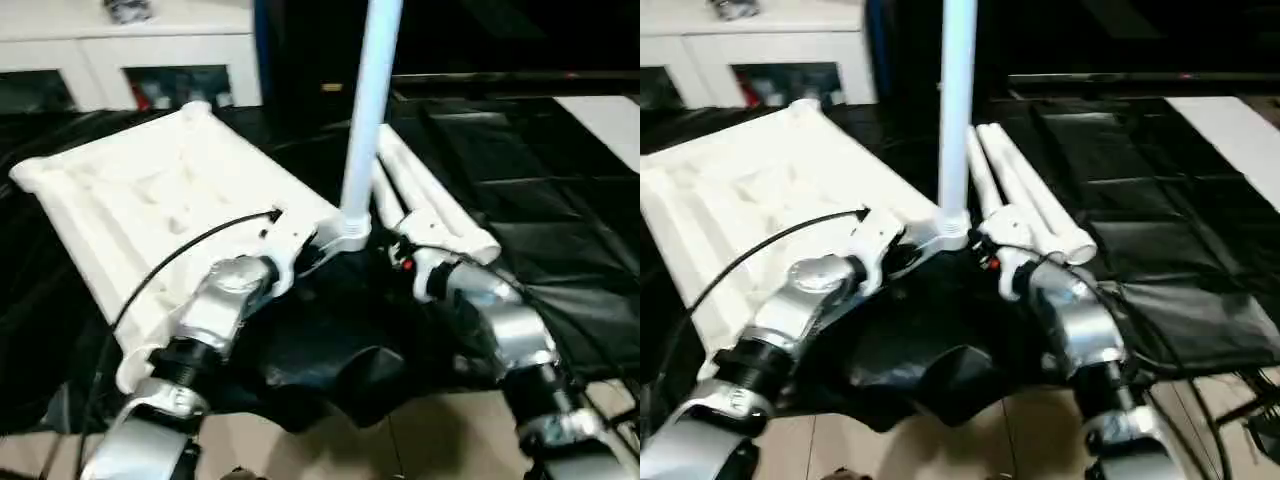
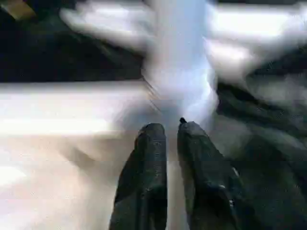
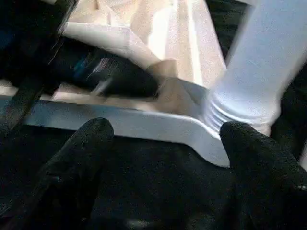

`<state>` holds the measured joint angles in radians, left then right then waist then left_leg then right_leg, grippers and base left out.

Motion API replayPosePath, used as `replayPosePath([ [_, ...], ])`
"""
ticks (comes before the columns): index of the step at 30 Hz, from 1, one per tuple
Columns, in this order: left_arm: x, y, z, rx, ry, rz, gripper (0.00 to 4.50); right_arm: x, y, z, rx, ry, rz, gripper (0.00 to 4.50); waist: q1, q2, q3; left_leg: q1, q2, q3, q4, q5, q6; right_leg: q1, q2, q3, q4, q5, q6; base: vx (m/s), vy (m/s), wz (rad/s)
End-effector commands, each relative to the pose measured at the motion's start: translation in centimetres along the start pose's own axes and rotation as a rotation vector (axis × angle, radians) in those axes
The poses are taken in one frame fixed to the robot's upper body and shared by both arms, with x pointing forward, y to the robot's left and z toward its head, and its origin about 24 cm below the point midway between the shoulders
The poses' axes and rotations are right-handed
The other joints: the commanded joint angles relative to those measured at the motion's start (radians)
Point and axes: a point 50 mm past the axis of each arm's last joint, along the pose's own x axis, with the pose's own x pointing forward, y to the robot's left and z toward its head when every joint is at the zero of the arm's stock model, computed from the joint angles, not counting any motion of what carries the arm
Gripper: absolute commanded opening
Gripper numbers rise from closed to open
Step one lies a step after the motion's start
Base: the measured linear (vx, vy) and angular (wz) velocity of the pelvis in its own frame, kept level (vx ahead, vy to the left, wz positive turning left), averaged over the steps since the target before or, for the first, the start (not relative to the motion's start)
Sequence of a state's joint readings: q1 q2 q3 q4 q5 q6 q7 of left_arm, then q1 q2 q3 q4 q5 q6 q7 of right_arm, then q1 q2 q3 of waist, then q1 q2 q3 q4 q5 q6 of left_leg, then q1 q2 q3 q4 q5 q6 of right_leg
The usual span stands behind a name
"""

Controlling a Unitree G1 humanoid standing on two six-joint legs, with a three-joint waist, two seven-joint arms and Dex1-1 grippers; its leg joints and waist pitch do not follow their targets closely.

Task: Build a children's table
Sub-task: Rotate leg to tighten

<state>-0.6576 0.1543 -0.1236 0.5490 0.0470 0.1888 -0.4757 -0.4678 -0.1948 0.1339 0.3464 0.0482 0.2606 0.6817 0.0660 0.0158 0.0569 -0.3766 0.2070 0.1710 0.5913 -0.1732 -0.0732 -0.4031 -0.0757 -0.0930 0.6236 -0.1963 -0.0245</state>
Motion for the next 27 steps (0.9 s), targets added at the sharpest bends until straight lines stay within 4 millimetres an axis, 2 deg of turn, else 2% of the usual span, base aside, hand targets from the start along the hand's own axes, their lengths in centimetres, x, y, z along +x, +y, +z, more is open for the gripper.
replayPosePath([
  [1,-0.8,2.4,1.4,0.041,-0.033,0.133,0.73,0.0,0.2,-0.1,-0.012,0.022,-0.016,3.99,0.003,0.004,-0.075,0.010,0.022,-0.008,-0.059,-0.163,0.056,0.066,-0.063,0.053,-0.074,-0.054,-0.222,0.000,0.000,0.00],
  [2,-1.2,3.2,1.6,0.047,-0.027,0.181,0.73,0.1,0.3,-0.2,-0.016,0.029,-0.019,3.99,0.001,0.004,-0.073,0.009,0.021,-0.008,-0.059,-0.170,0.048,0.067,-0.064,0.053,-0.075,-0.078,-0.213,0.000,0.000,0.00],
  [3,-2.2,5.0,1.8,0.075,-0.007,0.276,0.73,0.4,0.4,-0.4,-0.020,0.046,-0.026,3.99,-0.001,0.003,-0.072,0.009,0.022,-0.009,-0.061,-0.170,0.039,0.067,-0.064,0.053,-0.076,-0.095,-0.205,0.000,0.000,0.00],
  [4,-2.3,5.2,1.8,0.078,-0.006,0.285,0.73,0.4,0.5,-0.4,-0.020,0.047,-0.026,3.99,-0.003,0.004,-0.073,0.008,0.021,-0.010,-0.060,-0.168,0.035,0.067,-0.063,0.053,-0.073,-0.096,-0.202,0.000,0.000,0.00],
  [6,-4.6,7.8,1.7,0.138,0.054,0.413,0.73,0.9,0.8,-0.7,-0.019,0.070,-0.030,3.99,-0.008,0.000,-0.073,0.010,0.020,-0.007,-0.059,-0.160,0.032,0.064,-0.062,0.054,-0.073,-0.105,-0.196,0.000,0.000,0.00],
  [8,-5.3,8.4,1.7,0.157,0.071,0.446,0.73,1.0,0.9,-0.7,-0.019,0.076,-0.029,3.99,-0.007,0.007,-0.073,0.013,0.022,-0.008,-0.059,-0.158,0.029,0.061,-0.063,0.054,-0.072,-0.105,-0.198,0.000,0.000,0.00],
  [9,-6.1,9.2,1.6,0.174,0.094,0.485,0.73,1.0,1.1,-0.7,-0.018,0.078,-0.024,3.99,-0.008,0.001,-0.073,0.012,0.023,-0.007,-0.060,-0.153,0.030,0.060,-0.061,0.055,-0.071,-0.094,-0.200,0.000,0.000,0.00],
  [10,-6.9,9.8,1.4,0.200,0.123,0.522,0.73,1.1,1.3,-0.7,-0.017,0.080,-0.019,3.99,-0.004,0.000,-0.073,0.013,0.024,-0.008,-0.060,-0.150,0.030,0.060,-0.062,0.055,-0.069,-0.091,-0.202,0.000,0.000,0.00],
  [11,-7.9,10.6,1.0,0.233,0.167,0.572,0.73,1.2,1.4,-0.7,-0.017,0.086,-0.014,3.99,-0.004,0.006,-0.072,0.013,0.026,-0.009,-0.062,-0.155,0.027,0.058,-0.062,0.055,-0.067,-0.090,-0.203,0.000,0.000,0.00],
  [12,-9.3,11.4,0.6,0.293,0.238,0.631,0.73,1.3,1.6,-0.8,-0.019,0.094,-0.010,3.99,-0.004,0.003,-0.073,0.013,0.027,-0.009,-0.063,-0.156,0.025,0.058,-0.062,0.055,-0.065,-0.090,-0.199,0.000,0.000,0.00],
  [13,-9.6,11.5,0.5,0.307,0.254,0.640,0.73,1.3,1.6,-0.8,-0.019,0.097,-0.011,3.99,-0.004,0.002,-0.071,0.013,0.025,-0.009,-0.063,-0.156,0.026,0.057,-0.061,0.055,-0.066,-0.093,-0.197,0.000,0.000,0.00],
  [14,-10.4,11.9,-0.2,0.342,0.311,0.653,0.73,1.4,1.6,-1.0,-0.020,0.113,-0.019,3.99,-0.004,0.005,-0.069,0.014,0.024,-0.008,-0.064,-0.168,0.018,0.055,-0.062,0.056,-0.071,-0.118,-0.191,0.000,0.000,0.00],
  [16,-10.8,12.0,-0.6,0.373,0.344,0.642,0.73,1.5,1.5,-1.1,-0.017,0.123,-0.029,3.99,0.000,0.007,-0.068,0.018,0.025,-0.007,-0.065,-0.179,0.012,0.050,-0.063,0.058,-0.074,-0.130,-0.191,0.000,0.000,0.00],
  [18,-11.0,11.6,-1.4,0.388,0.403,0.615,0.73,1.7,1.4,-1.3,-0.007,0.140,-0.048,3.99,0.004,0.008,-0.067,0.020,0.025,-0.008,-0.068,-0.201,-0.002,0.047,-0.063,0.058,-0.075,-0.155,-0.186,0.000,0.000,0.00],
  [19,-11.0,11.2,-2.2,0.428,0.461,0.578,0.73,1.9,1.4,-1.4,-0.005,0.153,-0.059,3.99,0.006,0.015,-0.067,0.021,0.025,-0.009,-0.068,-0.207,-0.006,0.046,-0.063,0.059,-0.076,-0.157,-0.187,0.000,0.000,0.00],
  [21,-11.2,10.8,-3.0,0.434,0.509,0.546,0.73,2.0,1.4,-1.5,-0.001,0.157,-0.061,3.99,0.010,0.014,-0.069,0.020,0.024,-0.010,-0.068,-0.220,-0.018,0.048,-0.063,0.060,-0.074,-0.140,-0.185,0.000,0.000,0.00],
  [22,-11.2,10.8,-3.1,0.432,0.510,0.546,0.78,2.0,1.4,-1.5,-0.001,0.157,-0.061,3.81,0.011,0.014,-0.069,0.019,0.024,-0.010,-0.069,-0.215,-0.020,0.049,-0.064,0.060,-0.073,-0.130,-0.186,0.000,0.000,0.00],
  [23,-11.4,10.6,-3.6,0.417,0.539,0.537,0.81,2.0,1.5,-1.4,0.006,0.153,-0.058,3.70,0.013,0.020,-0.071,0.018,0.024,-0.011,-0.068,-0.204,-0.023,0.051,-0.065,0.060,-0.068,-0.100,-0.191,0.000,0.000,0.00],
  [24,-11.5,10.6,-3.7,0.418,0.544,0.537,0.60,2.0,1.5,-1.4,0.007,0.153,-0.057,3.63,0.013,0.016,-0.072,0.016,0.022,-0.010,-0.067,-0.198,-0.021,0.052,-0.062,0.059,-0.068,-0.078,-0.193,0.000,0.000,0.00],
  [27,-12.1,10.8,-4.2,0.458,0.596,0.564,0.39,2.1,1.7,-1.3,0.016,0.147,-0.049,3.37,0.012,0.017,-0.071,0.017,0.022,-0.011,-0.067,-0.203,-0.014,0.053,-0.062,0.059,-0.068,-0.073,-0.195,0.000,0.000,0.00],
])
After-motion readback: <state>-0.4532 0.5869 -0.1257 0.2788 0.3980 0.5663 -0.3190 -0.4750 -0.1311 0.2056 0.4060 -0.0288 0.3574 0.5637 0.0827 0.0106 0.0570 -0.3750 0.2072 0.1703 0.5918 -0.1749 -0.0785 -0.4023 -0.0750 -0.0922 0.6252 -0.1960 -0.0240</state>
